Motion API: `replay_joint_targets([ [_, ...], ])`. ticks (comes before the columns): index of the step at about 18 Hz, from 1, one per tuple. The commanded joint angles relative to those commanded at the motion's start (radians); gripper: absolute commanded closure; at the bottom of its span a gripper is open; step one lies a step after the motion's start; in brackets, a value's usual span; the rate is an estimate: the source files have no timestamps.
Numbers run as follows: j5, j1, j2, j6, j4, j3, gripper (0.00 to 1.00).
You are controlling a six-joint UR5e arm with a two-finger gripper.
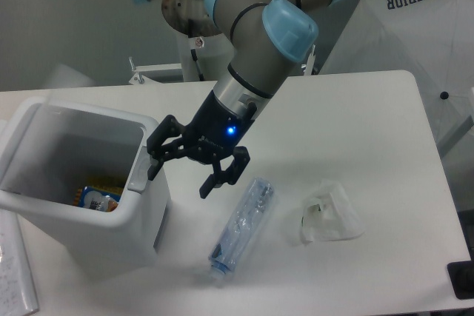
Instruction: Open the trash can
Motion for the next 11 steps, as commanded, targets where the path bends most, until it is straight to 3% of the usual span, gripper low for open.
replay_joint_targets([
  [8,0.0,0.014,-0.008,0.002,0.008,0.029,0.0],
  [11,0.002,0.052,-0.012,0.014,0.017,0.037,0.0],
])
